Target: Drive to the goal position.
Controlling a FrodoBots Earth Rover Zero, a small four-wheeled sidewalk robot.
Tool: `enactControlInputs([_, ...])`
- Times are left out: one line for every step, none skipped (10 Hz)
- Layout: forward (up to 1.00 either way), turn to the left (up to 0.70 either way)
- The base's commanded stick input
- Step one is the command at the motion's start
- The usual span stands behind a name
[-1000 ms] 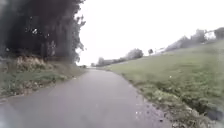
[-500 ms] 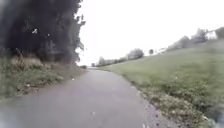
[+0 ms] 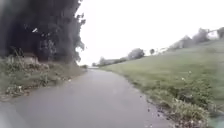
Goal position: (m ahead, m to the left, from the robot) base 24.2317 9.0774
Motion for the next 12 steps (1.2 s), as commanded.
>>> enactControlInputs([0.7,0.0])
enactControlInputs([0.7,0.0])
enactControlInputs([0.7,0.0])
enactControlInputs([0.7,0.0])
enactControlInputs([0.7,0.0])
enactControlInputs([0.7,0.0])
enactControlInputs([0.7,0.0])
enactControlInputs([0.7,0.0])
enactControlInputs([0.7,0.0])
enactControlInputs([0.7,0.0])
enactControlInputs([0.7,0.0])
enactControlInputs([0.7,0.0])
